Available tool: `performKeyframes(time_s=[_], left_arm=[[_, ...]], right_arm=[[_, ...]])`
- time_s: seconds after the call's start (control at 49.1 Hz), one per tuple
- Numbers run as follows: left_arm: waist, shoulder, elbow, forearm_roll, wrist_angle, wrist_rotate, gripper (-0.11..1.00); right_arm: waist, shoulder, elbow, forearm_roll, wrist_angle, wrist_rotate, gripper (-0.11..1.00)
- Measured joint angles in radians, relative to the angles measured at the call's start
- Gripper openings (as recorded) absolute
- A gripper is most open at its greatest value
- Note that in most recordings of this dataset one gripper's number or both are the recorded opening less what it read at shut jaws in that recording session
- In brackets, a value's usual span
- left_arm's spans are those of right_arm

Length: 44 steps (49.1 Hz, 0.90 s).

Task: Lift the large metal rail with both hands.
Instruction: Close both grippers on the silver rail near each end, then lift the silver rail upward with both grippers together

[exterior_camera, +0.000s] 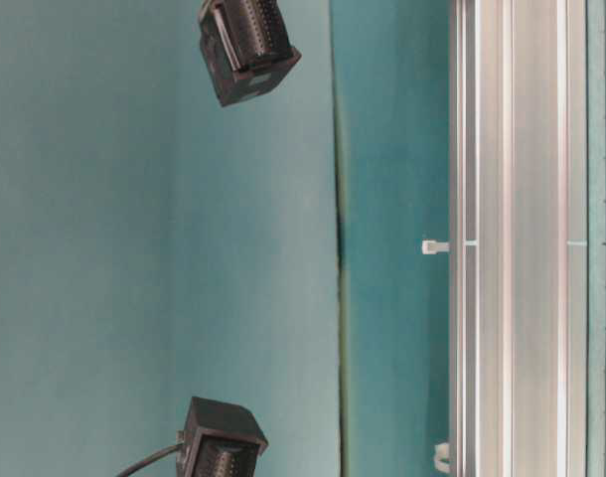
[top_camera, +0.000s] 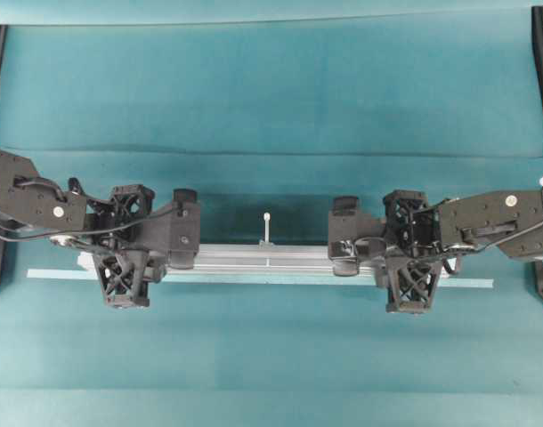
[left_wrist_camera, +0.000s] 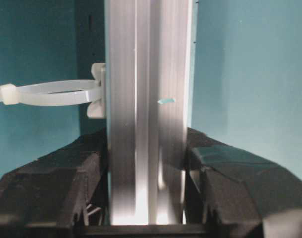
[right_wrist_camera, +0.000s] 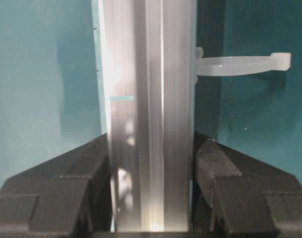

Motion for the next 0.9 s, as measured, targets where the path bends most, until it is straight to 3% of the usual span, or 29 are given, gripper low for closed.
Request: performKeyframes(time_s=[0.651, 0.895], left_arm=[[0.002, -0.002, -0.002, 0.002, 0.005, -0.002, 0.35], [0.000, -0.071, -0.052, 0.002, 0.133, 0.000, 0.35]], right_arm=[[0.000, -0.002, -0.002, 0.006, 0.012, 0.000, 0.39], [0.003, -0.060, -0.035, 0.012, 0.123, 0.003, 0.39]])
